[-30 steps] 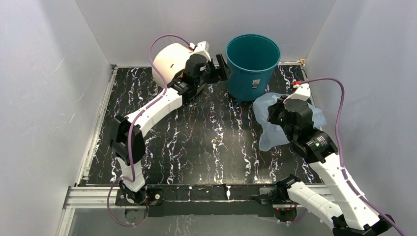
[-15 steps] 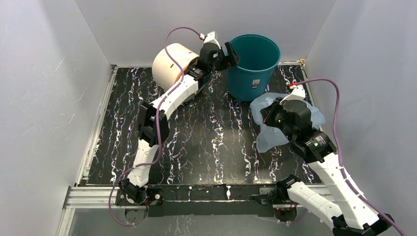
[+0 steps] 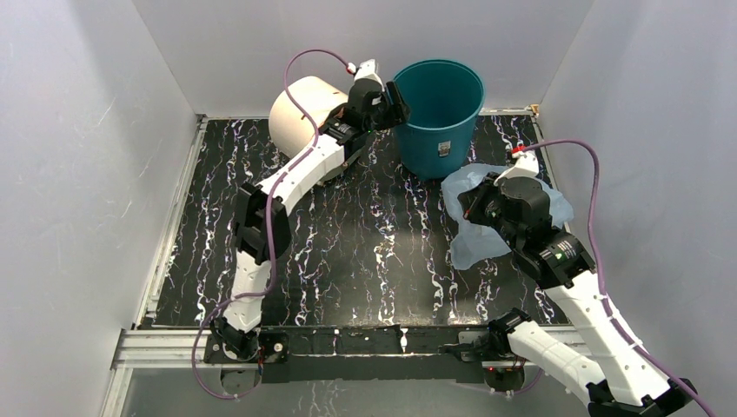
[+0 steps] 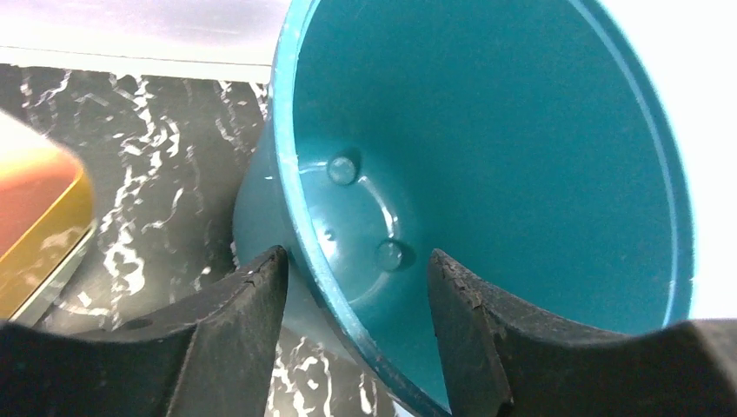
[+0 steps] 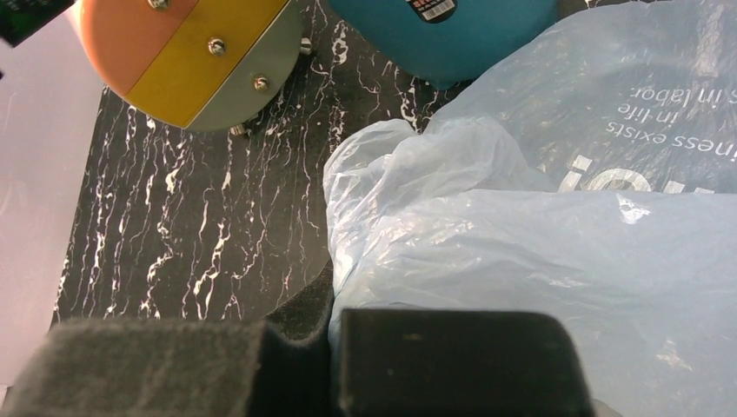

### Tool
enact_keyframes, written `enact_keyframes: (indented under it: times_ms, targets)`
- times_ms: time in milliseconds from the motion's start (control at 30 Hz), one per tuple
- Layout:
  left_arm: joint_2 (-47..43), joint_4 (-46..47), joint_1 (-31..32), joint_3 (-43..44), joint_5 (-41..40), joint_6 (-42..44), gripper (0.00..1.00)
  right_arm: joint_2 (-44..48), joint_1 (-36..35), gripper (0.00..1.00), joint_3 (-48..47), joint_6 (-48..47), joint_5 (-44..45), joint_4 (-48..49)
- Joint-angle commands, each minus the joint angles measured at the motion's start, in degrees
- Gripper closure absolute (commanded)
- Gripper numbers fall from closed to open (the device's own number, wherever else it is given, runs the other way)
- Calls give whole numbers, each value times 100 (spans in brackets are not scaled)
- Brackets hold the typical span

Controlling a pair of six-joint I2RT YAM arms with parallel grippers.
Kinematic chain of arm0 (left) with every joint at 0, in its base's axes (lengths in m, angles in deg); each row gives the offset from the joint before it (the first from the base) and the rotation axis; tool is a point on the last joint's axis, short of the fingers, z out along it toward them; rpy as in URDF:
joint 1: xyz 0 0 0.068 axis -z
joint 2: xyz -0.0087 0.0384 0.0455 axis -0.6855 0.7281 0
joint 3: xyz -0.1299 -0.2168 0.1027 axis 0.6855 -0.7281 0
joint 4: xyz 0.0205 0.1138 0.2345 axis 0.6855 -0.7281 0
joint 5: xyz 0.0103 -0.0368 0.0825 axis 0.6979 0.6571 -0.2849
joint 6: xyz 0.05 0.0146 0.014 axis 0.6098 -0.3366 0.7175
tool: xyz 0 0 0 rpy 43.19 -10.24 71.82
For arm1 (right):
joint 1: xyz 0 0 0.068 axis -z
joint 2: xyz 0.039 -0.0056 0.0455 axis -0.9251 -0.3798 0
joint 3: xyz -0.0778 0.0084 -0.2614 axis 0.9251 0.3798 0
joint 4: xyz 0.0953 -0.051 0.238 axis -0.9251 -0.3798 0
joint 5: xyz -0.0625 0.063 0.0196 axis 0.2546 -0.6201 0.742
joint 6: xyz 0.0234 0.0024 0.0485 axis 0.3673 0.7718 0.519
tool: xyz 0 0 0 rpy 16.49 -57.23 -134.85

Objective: Put the trash bags into the trash bin
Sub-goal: Move the trash bin to the center of the board.

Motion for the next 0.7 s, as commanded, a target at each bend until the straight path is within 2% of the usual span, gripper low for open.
enact_keyframes:
  times_ms: [0, 167, 433, 667]
  targets:
    - [-817, -85, -9, -842, -296, 290, 44, 41, -2, 97, 113, 129, -11, 288]
    - [-1371, 195, -11, -1544, -346, 300, 58, 79, -2, 97, 113, 159, 102, 310]
    - [-2388, 569, -9, -2814, -306, 290, 89, 154, 0, 97, 212, 247, 170, 390]
    - [-3426, 666, -9, -3932, -153, 329, 96, 122, -1, 97, 279, 301, 81, 480]
